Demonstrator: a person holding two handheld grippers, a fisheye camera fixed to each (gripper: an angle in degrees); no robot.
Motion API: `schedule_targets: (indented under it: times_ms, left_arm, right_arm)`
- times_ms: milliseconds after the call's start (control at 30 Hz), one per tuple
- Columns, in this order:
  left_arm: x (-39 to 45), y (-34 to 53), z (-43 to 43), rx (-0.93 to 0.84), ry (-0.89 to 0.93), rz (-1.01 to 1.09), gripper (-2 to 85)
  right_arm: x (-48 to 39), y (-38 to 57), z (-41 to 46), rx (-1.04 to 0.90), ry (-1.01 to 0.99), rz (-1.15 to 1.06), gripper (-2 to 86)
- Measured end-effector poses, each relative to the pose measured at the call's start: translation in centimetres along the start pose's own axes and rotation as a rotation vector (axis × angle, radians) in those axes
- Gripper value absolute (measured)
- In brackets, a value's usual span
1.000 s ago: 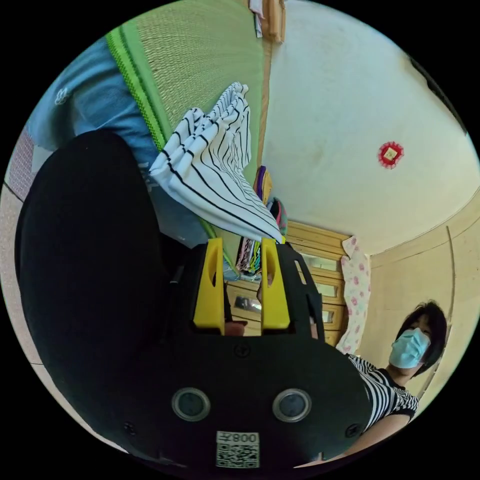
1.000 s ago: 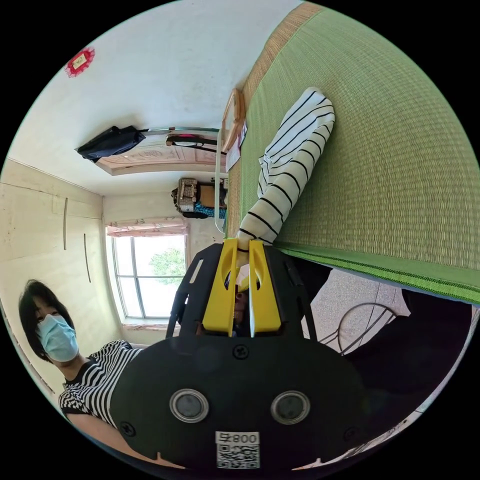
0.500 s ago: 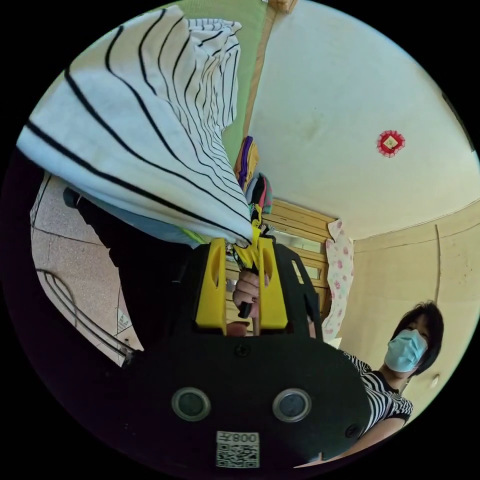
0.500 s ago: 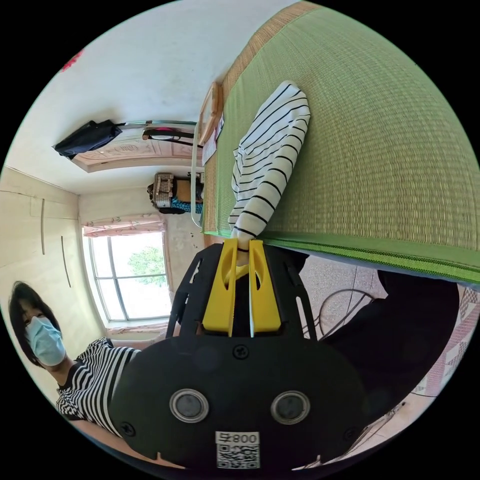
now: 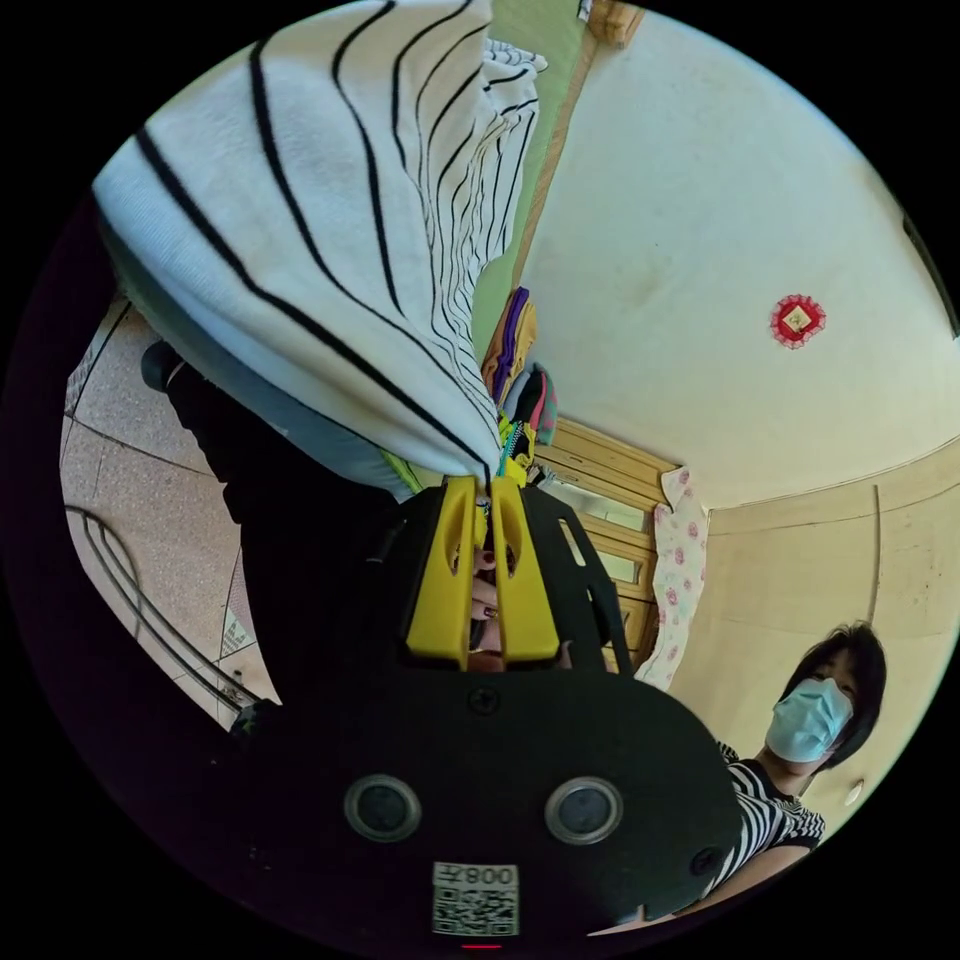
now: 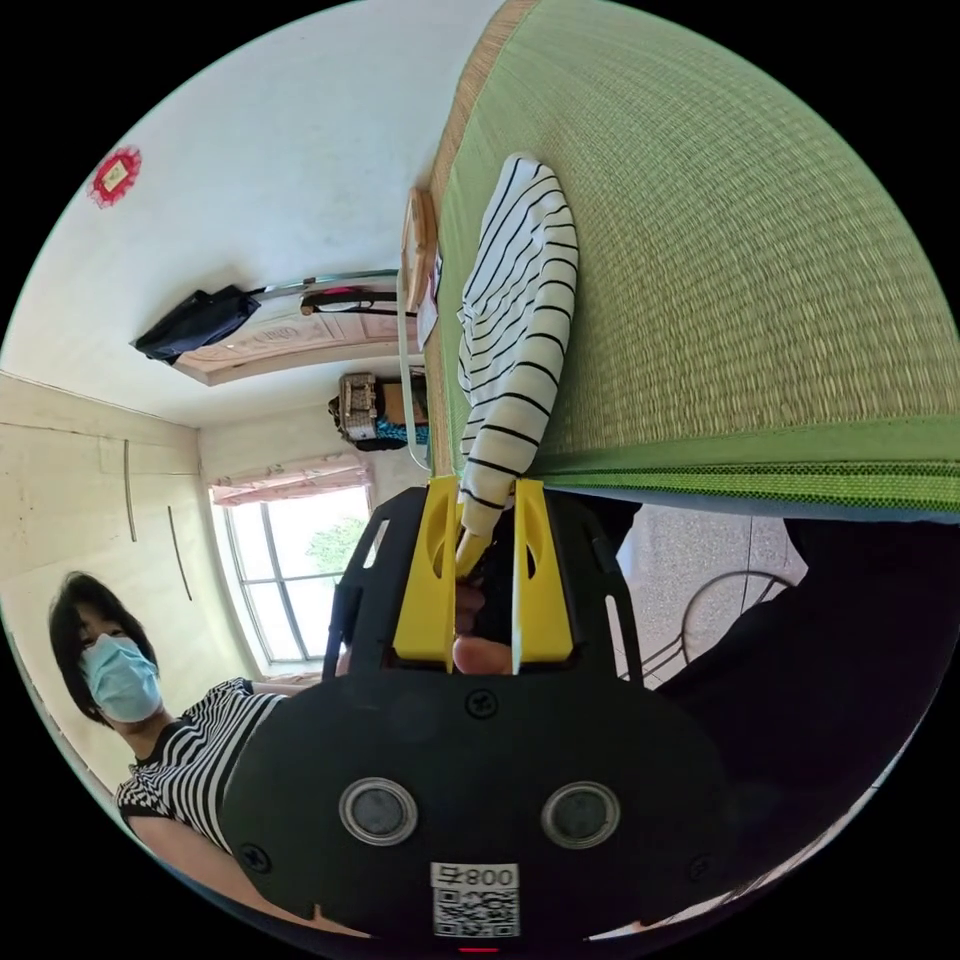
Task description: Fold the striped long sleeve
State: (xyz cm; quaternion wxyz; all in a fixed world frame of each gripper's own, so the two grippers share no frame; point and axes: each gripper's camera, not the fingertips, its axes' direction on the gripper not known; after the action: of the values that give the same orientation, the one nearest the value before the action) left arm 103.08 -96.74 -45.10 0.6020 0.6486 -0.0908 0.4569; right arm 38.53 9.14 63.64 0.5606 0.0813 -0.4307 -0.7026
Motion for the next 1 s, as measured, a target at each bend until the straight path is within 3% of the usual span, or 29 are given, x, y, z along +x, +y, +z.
schedule_targets:
  times_ms: [533,1000]
  left_arm:
    - [-0.4,1.0,1.2,-0.012,-0.044,0.04,4.0]
    - [-1.7,2.7,-2.7,0.213,-0.017,0.042,12.6]
  right_arm:
    - [-0.9,-1.7,0.9,-0.027,-0.004,0.037,4.9]
    - [-7.7,-4.4,0.9,-0.05,-0.027,-0.039,4.7]
